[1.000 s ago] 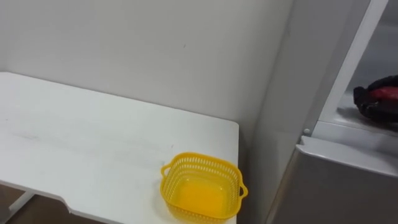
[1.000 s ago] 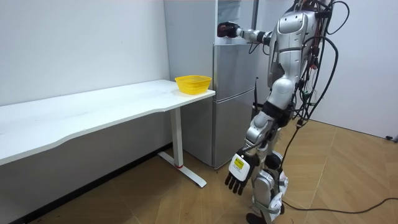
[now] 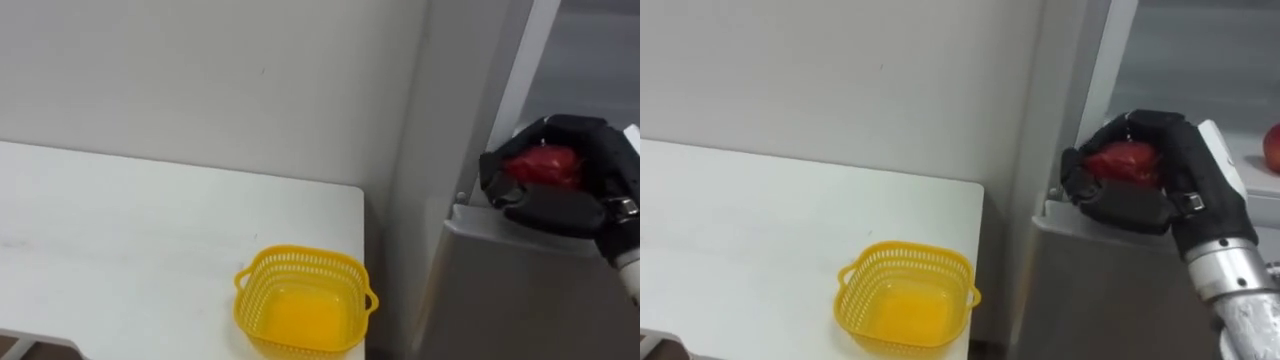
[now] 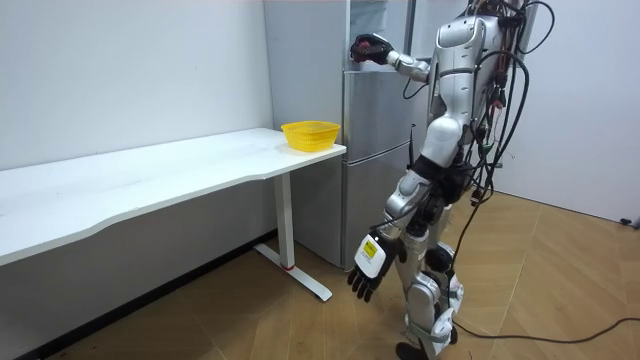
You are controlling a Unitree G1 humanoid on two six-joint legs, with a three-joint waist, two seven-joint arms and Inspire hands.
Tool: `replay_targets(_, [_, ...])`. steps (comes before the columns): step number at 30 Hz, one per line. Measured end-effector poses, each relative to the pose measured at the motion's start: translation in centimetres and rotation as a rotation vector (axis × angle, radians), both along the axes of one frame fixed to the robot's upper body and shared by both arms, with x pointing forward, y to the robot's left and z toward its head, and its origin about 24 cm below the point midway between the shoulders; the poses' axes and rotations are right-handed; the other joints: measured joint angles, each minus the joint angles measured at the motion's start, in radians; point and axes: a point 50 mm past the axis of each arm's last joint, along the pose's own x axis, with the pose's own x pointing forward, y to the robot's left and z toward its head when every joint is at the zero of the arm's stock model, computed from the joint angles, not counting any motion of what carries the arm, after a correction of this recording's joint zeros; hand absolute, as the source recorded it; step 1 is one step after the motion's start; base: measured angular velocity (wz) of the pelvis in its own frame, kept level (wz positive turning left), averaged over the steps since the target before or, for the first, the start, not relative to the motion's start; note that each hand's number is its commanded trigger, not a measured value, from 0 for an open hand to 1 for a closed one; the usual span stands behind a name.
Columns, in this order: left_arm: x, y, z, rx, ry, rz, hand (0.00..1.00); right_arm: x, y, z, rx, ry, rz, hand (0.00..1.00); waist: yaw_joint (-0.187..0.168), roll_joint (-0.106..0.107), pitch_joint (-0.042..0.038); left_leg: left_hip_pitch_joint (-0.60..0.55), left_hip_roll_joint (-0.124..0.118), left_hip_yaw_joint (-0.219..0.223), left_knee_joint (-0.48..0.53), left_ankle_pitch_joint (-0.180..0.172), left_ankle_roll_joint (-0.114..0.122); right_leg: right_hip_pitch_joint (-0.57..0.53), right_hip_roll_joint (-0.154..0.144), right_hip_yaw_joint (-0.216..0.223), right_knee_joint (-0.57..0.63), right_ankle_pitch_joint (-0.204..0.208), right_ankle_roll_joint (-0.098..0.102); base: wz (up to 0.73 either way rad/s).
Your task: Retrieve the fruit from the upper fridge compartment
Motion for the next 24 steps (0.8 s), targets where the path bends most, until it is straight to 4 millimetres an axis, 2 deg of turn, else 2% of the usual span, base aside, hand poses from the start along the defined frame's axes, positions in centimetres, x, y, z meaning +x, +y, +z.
replay_targets(3, [-0.5, 0.0, 0.0, 0.005, 0.009, 0.005, 0.00, -1.2, 1.1, 0.8, -0.009, -0.049, 0.054, 1.00, -0.004, 0.008, -0.0042, 0.004, -0.003, 0.000, 0.001, 0.000, 0.000, 0.004, -0.002, 0.001, 0.000, 0.000, 0.000, 0.00])
replay_targets(8, [-2.2, -0.5, -0.4, 0.004, 0.037, 0.023, 0.00, -2.9, 2.7, 1.3, -0.010, -0.107, 0.126, 1.00, -0.019, 0.024, -0.0012, 0.018, -0.004, 0.001, 0.001, 0.000, 0.001, 0.018, -0.003, 0.008, 0.001, 0.000, 0.000, 0.00])
replay_targets(13, [-2.2, -1.7, -0.7, -0.036, 0.030, 0.024, 0.00, -3.5, 3.4, 1.8, 0.000, -0.136, 0.161, 1.00, -0.025, 0.036, -0.0026, 0.018, -0.002, 0.006, -0.003, -0.002, 0.003, 0.015, 0.001, 0.021, 0.003, 0.004, -0.002, -0.03])
replay_targets(15, [-2.3, -1.9, -0.8, -0.042, 0.029, 0.024, 0.00, -4.4, 3.9, 2.1, 0.003, -0.157, 0.200, 1.00, -0.028, 0.038, -0.0066, 0.018, -0.001, 0.008, -0.002, -0.002, 0.002, 0.016, 0.002, 0.022, 0.003, 0.004, -0.003, 0.00])
replay_targets(17, [-2.5, -1.9, -0.8, -0.044, 0.031, 0.025, 0.00, -4.9, 4.4, 2.3, 0.011, -0.182, 0.225, 1.00, -0.029, 0.039, -0.0060, 0.019, 0.001, 0.019, -0.002, -0.002, 0.002, 0.016, 0.005, 0.028, 0.002, 0.005, -0.004, -0.07])
replay_targets(18, [-2.5, -2.0, -0.9, -0.045, 0.033, 0.026, 0.00, -5.1, 4.6, 2.3, 0.015, -0.189, 0.230, 1.00, -0.027, 0.043, -0.0040, 0.020, 0.002, 0.021, -0.002, -0.002, 0.002, 0.016, 0.006, 0.032, 0.001, 0.005, -0.004, -0.13])
replay_targets(24, [-2.3, -2.6, -1.1, -0.065, 0.031, 0.038, 0.00, -5.3, 5.5, 1.0, -0.069, -0.152, 0.258, 1.00, -0.012, 0.039, -0.0066, 0.014, 0.002, 0.027, -0.001, -0.002, 0.002, 0.003, 0.009, 0.046, 0.004, 0.007, -0.004, -0.05])
